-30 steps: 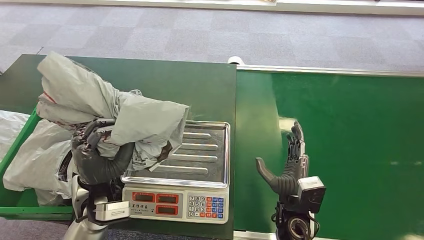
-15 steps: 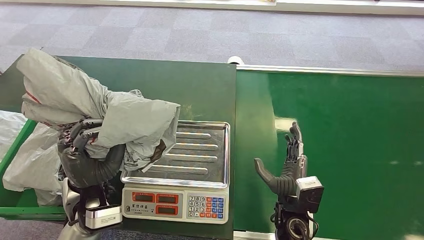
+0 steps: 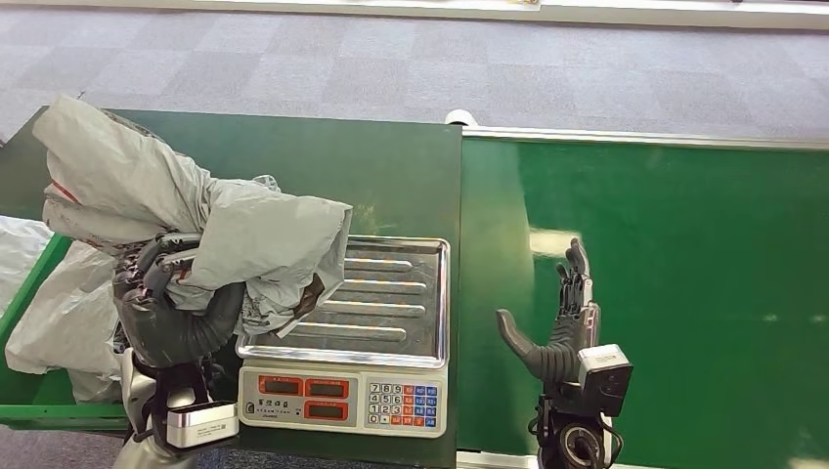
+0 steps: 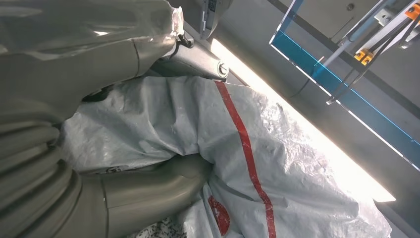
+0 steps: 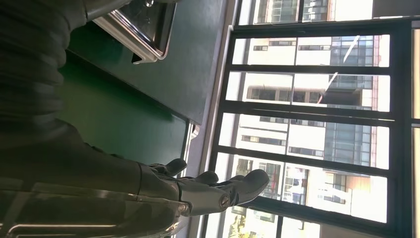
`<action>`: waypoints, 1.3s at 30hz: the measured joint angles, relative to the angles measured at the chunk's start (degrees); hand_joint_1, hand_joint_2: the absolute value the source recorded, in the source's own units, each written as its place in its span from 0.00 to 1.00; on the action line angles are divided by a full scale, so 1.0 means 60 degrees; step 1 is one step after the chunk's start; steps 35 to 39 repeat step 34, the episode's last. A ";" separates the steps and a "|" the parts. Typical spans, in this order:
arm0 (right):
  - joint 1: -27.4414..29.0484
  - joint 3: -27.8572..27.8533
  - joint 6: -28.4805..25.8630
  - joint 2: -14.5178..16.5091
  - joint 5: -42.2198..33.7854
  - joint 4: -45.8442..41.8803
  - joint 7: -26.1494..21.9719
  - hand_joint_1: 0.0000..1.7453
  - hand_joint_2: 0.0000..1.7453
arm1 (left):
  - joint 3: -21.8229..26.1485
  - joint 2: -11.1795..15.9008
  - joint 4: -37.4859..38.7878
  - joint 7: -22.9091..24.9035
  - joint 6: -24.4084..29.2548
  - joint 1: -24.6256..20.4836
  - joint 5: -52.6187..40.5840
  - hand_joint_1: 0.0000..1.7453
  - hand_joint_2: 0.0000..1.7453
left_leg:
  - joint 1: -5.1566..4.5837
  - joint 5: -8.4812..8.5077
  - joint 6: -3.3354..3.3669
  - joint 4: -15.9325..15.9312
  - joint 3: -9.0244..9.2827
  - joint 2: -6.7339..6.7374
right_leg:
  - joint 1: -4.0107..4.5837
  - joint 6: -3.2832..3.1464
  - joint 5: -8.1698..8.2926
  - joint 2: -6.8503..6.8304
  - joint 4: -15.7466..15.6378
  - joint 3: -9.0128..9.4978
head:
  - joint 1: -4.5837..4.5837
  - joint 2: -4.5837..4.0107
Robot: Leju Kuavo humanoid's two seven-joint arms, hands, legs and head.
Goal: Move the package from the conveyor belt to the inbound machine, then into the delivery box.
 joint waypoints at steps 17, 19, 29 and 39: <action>0.0590 -0.0811 0.0345 0.0121 0.0958 -0.0274 0.0855 0.00 1.00 | 0.3581 0.1894 0.5710 0.7645 -0.5481 -0.1619 -0.6092 1.00 1.00 | 0.0028 -0.0060 -0.0113 -0.0089 0.0176 0.0289 | 0.0028 -0.0119 0.0021 0.0300 0.0025 0.0077 | 0.0020 0.0000; 0.0609 -0.0847 0.0348 0.0134 0.0972 -0.0297 0.0858 0.00 1.00 | 0.3588 0.1908 0.5744 0.7659 -0.5571 -0.1649 -0.6091 1.00 1.00 | 0.0029 -0.0061 -0.0115 -0.0100 0.0195 0.0291 | 0.0028 -0.0125 0.0018 0.0301 0.0025 0.0087 | 0.0020 0.0000; 0.0632 -0.0944 0.0441 0.0138 0.0993 -0.0414 0.0946 0.00 1.00 | 0.3993 0.1460 0.5002 0.6825 -0.4706 -0.1267 -0.4946 0.00 1.00 | 0.0030 -0.0036 -0.0129 -0.0115 0.0196 0.0272 | 0.0030 -0.0130 0.0015 0.0289 0.0027 0.0068 | 0.0021 0.0000; 0.0619 -0.0937 0.0462 0.0148 0.0902 -0.0420 0.0999 0.00 1.00 | 0.4211 0.1070 0.4221 0.4782 -0.3779 -0.0825 -0.2073 0.00 1.00 | 0.0028 -0.0033 -0.0129 -0.0107 0.0145 0.0243 | 0.0028 -0.0128 0.0013 0.0262 0.0023 0.0041 | 0.0021 0.0000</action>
